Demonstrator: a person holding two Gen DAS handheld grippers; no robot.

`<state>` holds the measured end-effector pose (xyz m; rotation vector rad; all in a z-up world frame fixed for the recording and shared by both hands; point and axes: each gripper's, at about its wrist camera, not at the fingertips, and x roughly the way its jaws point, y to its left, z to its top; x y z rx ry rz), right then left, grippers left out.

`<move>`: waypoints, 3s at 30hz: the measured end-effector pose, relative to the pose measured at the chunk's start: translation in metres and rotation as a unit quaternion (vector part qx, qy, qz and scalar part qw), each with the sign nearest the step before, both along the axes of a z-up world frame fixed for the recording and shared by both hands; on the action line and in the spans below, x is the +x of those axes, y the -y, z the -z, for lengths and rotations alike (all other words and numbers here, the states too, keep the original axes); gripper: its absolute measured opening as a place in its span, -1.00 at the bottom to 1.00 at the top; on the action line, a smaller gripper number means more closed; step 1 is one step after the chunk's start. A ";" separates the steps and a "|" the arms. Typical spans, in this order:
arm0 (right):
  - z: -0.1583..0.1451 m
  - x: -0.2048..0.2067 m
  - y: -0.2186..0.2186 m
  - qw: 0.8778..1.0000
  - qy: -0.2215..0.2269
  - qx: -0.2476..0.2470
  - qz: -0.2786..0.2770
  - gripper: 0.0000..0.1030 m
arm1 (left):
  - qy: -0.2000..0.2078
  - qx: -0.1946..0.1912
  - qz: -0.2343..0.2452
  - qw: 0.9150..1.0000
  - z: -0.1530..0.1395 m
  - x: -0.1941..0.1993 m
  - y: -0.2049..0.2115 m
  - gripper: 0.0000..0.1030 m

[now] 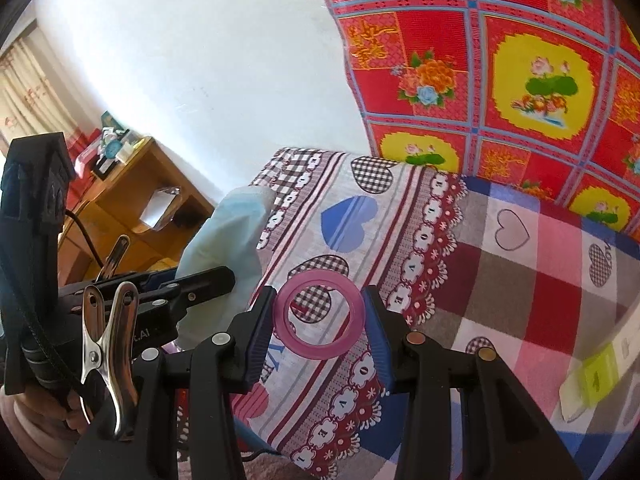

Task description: Collect trash

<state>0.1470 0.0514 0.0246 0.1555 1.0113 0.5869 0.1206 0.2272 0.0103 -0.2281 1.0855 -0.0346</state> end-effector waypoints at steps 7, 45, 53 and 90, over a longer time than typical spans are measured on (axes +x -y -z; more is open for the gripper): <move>0.002 0.006 -0.011 0.999 0.004 0.005 -0.037 -0.14 | 0.003 0.007 -0.040 0.999 0.000 -0.009 -0.011 -0.52; -0.009 0.012 -0.153 0.995 0.008 -0.003 -0.098 -0.14 | -0.001 0.018 -0.150 0.989 0.007 -0.025 -0.186 -0.52; -0.002 0.024 -0.196 0.995 -0.001 -0.004 -0.105 -0.14 | -0.018 0.015 -0.161 0.987 0.023 -0.019 -0.231 -0.51; 0.028 0.057 -0.302 0.993 -0.030 -0.047 -0.103 -0.14 | -0.085 -0.027 -0.171 0.981 0.173 0.037 -0.350 -0.51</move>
